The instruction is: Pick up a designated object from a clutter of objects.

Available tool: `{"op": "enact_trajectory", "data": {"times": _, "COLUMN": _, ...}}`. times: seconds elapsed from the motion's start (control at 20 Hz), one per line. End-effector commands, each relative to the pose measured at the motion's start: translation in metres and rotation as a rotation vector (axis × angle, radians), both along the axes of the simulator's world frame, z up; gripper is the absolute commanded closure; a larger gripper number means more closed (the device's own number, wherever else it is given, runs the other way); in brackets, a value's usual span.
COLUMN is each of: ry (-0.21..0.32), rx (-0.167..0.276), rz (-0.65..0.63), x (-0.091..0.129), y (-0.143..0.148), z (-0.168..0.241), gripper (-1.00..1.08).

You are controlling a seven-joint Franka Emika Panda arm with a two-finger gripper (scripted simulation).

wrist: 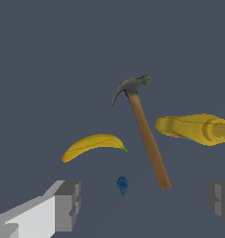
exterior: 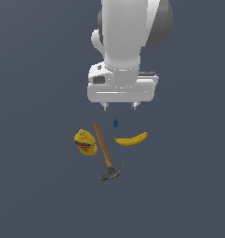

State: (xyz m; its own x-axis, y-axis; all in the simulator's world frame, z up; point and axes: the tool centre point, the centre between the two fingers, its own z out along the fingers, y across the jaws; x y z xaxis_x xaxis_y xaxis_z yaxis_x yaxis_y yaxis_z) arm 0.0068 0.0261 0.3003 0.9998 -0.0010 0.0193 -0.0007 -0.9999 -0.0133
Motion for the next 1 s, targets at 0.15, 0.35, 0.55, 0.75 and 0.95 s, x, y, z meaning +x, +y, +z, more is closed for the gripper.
{"op": "enact_trajectory", "data": {"times": 0.15, "ry": 0.004, "rx": -0.002, "rz": -0.05, "x": -0.01, "y": -0.001, "z": -0.033, "gripper": -0.92}}
{"op": "enact_trajectory", "data": {"times": 0.35, "ry": 0.007, "rx": -0.003, "rz": -0.102, "x": -0.024, "y": -0.001, "z": -0.065, "gripper": -0.92}}
{"op": "enact_trajectory", "data": {"times": 0.55, "ry": 0.01, "rx": -0.005, "rz": -0.162, "x": -0.043, "y": -0.002, "z": -0.102, "gripper": -0.92}}
{"op": "enact_trajectory", "data": {"times": 0.75, "ry": 0.013, "rx": -0.007, "rz": -0.222, "x": -0.066, "y": -0.003, "z": -0.135, "gripper": -0.92}}
{"op": "enact_trajectory", "data": {"times": 0.95, "ry": 0.016, "rx": -0.008, "rz": -0.277, "x": -0.09, "y": -0.004, "z": -0.164, "gripper": -0.92}}
